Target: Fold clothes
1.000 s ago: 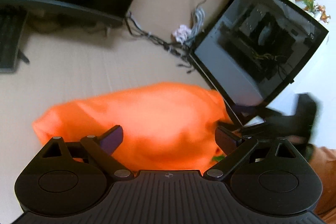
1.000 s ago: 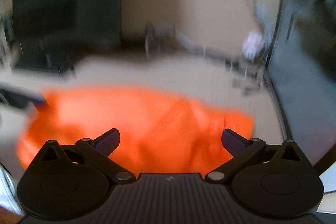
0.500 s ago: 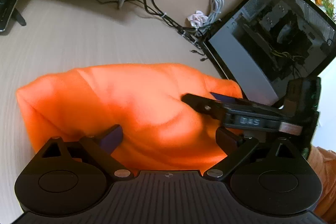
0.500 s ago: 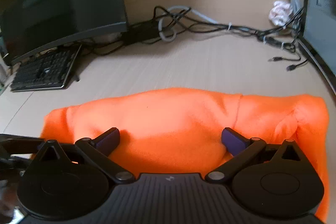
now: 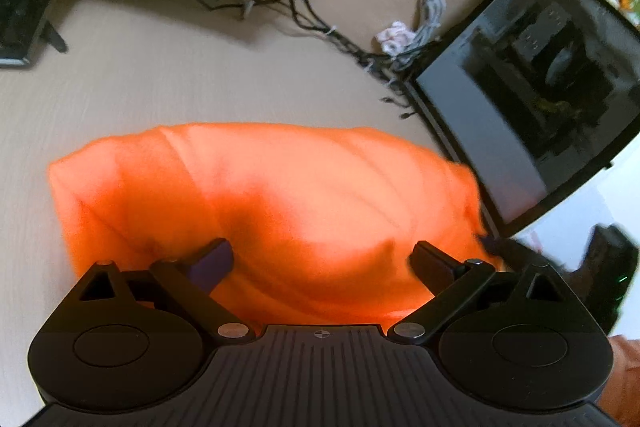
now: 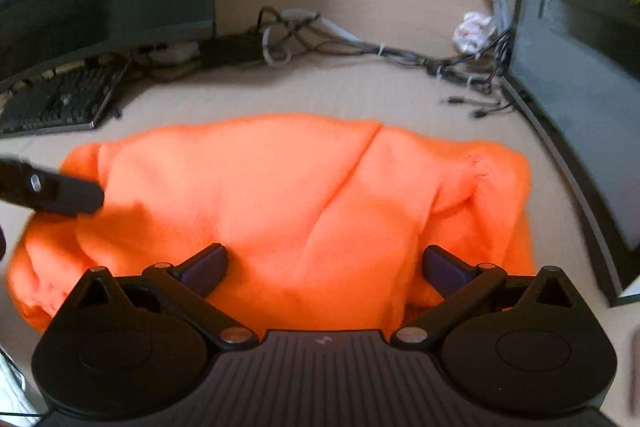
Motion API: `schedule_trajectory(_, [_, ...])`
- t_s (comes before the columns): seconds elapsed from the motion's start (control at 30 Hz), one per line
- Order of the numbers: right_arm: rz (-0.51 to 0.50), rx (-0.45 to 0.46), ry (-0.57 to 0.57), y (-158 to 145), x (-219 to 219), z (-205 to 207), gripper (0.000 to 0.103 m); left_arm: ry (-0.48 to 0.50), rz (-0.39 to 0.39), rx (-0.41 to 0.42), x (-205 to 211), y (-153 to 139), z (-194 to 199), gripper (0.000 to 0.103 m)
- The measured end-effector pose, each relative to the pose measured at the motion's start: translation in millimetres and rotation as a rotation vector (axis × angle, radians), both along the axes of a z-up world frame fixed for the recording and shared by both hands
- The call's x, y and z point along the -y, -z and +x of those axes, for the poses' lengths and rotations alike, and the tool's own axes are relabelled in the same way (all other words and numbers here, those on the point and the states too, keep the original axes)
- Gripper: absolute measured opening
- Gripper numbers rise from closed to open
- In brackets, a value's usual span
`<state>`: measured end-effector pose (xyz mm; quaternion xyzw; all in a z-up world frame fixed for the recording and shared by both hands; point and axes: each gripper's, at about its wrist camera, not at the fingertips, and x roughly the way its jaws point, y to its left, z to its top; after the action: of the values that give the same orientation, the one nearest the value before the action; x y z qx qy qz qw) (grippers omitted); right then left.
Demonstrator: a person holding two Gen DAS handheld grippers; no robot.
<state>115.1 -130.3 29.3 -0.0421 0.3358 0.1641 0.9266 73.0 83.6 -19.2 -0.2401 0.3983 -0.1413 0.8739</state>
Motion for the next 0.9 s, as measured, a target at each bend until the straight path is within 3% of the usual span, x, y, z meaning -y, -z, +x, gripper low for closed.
schedule_trajectory(0.07, [0.005, 0.049, -0.012, -11, 7, -11, 0.103, -0.004, 0.090, 0.014, 5, -8, -7, 0.100])
schedule_trajectory(0.17, [-0.037, -0.027, -0.042, 1, 12, -8, 0.103, -0.010, 0.225, 0.036, 14, -21, -19, 0.100])
schedule_trajectory(0.27, [-0.012, -0.048, -0.040, -1, 17, -5, 0.103, -0.022, 0.221, 0.025, 13, -22, -20, 0.100])
schedule_trajectory(0.37, [0.046, 0.038, -0.017, -28, 26, -1, 0.103, -0.025, 0.239, 0.032, 15, -26, -22, 0.100])
schedule_trajectory(0.43, [0.057, 0.051, 0.028, -37, 33, 13, 0.103, 0.001, 0.203, 0.049, 18, -28, -25, 0.100])
schedule_trajectory(0.6, [0.199, -0.059, 0.272, -19, 69, 54, 0.102, 0.070, 0.111, 0.092, 25, -33, -30, 0.100])
schedule_trajectory(0.67, [0.257, -0.095, 0.314, -6, 76, 62, 0.087, 0.097, 0.074, 0.110, 28, -35, -32, 0.100])
schedule_trajectory(0.73, [0.328, -0.150, 0.275, 1, 73, 67, 0.043, 0.112, 0.059, 0.111, 30, -33, -32, 0.100])
schedule_trajectory(0.77, [0.336, -0.124, 0.237, -6, 68, 62, 0.037, 0.111, 0.064, 0.103, 31, -31, -30, 0.100])
schedule_trajectory(0.83, [0.317, -0.002, 0.124, -33, 53, 46, 0.014, 0.110, 0.075, 0.086, 31, -26, -26, 0.100])
schedule_trajectory(0.9, [0.263, 0.082, 0.060, -51, 43, 39, 0.012, 0.110, 0.085, 0.069, 32, -21, -22, 0.101])
